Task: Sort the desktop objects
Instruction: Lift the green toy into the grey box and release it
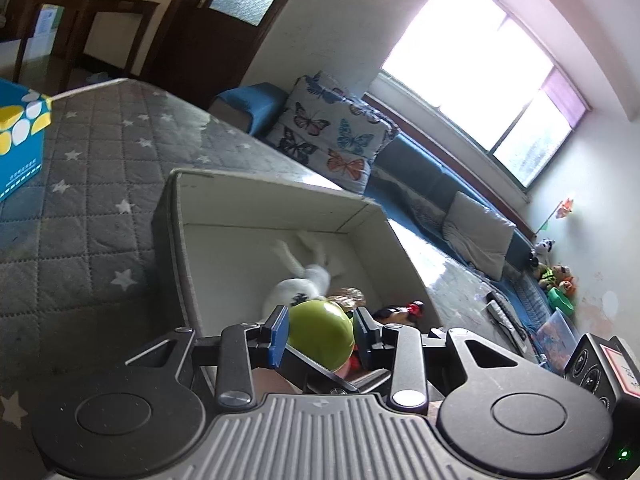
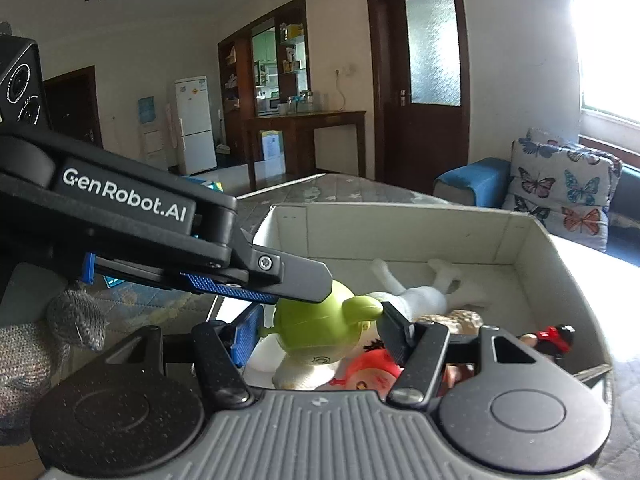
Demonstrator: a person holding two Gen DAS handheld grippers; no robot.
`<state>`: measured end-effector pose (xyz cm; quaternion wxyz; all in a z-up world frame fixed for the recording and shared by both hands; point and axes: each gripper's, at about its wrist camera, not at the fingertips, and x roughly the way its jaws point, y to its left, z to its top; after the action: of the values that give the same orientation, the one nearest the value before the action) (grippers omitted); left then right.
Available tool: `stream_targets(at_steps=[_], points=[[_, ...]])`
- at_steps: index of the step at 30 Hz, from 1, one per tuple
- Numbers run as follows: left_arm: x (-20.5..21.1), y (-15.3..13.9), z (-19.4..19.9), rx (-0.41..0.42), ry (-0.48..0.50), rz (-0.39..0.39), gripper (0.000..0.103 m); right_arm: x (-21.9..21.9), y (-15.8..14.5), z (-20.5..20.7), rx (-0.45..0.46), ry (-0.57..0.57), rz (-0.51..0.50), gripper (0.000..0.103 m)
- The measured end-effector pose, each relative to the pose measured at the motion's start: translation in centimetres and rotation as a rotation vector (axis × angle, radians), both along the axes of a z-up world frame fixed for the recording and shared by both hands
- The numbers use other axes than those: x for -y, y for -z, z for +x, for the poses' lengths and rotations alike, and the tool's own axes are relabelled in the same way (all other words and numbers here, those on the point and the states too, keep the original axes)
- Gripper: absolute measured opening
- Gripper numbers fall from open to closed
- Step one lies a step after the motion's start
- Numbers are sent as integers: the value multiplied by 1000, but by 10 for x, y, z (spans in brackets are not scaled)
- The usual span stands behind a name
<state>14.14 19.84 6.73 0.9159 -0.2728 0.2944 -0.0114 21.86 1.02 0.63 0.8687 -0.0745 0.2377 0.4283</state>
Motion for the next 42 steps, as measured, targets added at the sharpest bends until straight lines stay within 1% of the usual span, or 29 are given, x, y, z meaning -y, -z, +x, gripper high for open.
stream_targets(at_steps=[7, 10, 12, 17, 22, 29, 30, 33, 35, 37, 41, 42], points=[[-2, 13, 1, -28, 8, -18, 40, -3, 15, -3, -13, -1, -32, 63], [0, 17, 1, -44, 2, -12, 38, -2, 16, -6, -12, 7, -32, 64], [0, 19, 0, -54, -3, -18, 38, -1, 17, -18, -12, 12, -23, 64], [-1, 25, -1, -65, -2, -22, 38, -1, 16, -21, -9, 16, -25, 64], [-1, 26, -2, -67, -9, -20, 38, -1, 12, -24, -3, 13, -24, 64], [7, 17, -10, -47, -9, 18, 38, 2, 9, -29, 5, 20, -27, 65], [9, 16, -12, -44, -8, 24, 38, 4, 8, -31, 6, 24, -28, 66], [15, 13, -18, -39, -4, 42, 38, 11, 7, -35, 3, 38, -20, 74], [19, 13, -23, -34, -3, 52, 38, 16, 6, -40, 5, 48, -18, 75], [23, 13, -27, -30, -1, 60, 38, 21, 5, -42, -1, 64, -15, 80], [33, 13, -36, -12, 12, 86, 38, 33, 6, -46, -24, 109, -10, 83], [37, 13, -39, -11, 14, 98, 38, 36, 7, -47, -28, 118, -9, 86]])
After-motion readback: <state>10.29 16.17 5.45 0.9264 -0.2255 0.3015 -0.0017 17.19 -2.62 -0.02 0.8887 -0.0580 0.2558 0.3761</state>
